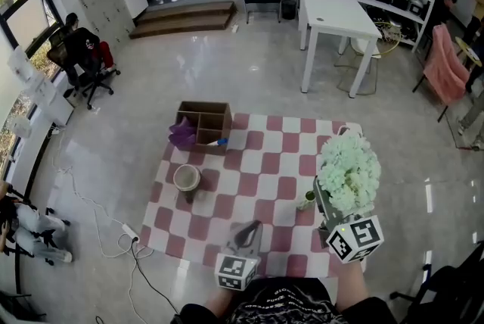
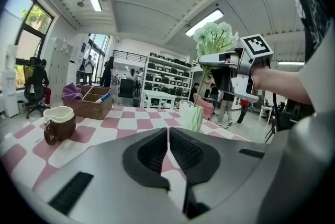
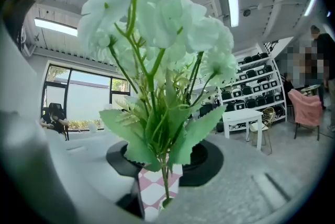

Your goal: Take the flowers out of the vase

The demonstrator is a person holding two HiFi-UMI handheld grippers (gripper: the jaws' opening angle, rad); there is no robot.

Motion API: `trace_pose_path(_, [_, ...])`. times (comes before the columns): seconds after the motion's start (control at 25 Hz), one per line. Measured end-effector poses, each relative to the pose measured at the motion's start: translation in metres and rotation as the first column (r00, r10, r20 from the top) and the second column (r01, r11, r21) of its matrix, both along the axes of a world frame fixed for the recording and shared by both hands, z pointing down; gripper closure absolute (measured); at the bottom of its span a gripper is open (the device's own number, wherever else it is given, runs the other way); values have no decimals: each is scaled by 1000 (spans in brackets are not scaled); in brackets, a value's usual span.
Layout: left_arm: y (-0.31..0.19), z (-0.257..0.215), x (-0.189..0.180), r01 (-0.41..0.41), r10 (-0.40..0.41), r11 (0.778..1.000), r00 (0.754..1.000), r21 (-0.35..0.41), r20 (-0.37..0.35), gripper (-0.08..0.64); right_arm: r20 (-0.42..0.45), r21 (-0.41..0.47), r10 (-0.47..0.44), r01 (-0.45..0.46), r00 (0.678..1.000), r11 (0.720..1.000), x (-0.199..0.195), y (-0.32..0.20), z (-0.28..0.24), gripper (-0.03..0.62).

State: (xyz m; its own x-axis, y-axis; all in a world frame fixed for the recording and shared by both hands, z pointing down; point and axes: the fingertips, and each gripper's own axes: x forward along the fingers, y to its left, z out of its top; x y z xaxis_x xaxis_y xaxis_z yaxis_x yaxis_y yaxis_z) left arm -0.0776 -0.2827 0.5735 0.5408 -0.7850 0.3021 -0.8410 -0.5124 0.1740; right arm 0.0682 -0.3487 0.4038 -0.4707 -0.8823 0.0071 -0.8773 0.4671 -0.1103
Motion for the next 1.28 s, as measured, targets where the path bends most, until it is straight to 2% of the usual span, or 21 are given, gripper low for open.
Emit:
trace_pose_path(0.2, [1, -6, 5, -27, 27, 999, 1000, 18, -5, 540, 9, 14, 19, -19, 1000, 1000, 6, 10, -18, 466])
trace_pose_path(0.36, [3, -4, 8, -47, 47, 999, 999, 21, -3, 540, 65, 8, 50, -51, 997, 999, 17, 20, -30, 476])
trace_pose_path(0.8, [12, -5, 21, -111, 112, 993, 994, 26, -6, 540, 13, 3, 146, -147, 989, 989, 44, 51, -34, 486])
trace_pose_path(1.0, [17, -4, 26, -138, 138, 990, 990, 26, -7, 540, 0, -54, 187, -187, 982, 981, 57, 66, -18, 492])
trace_pose_path(1.28, [21, -1, 28, -153, 153, 988, 988, 16, -10, 540, -16, -170, 252, -251, 968, 953, 75, 82, 15, 494])
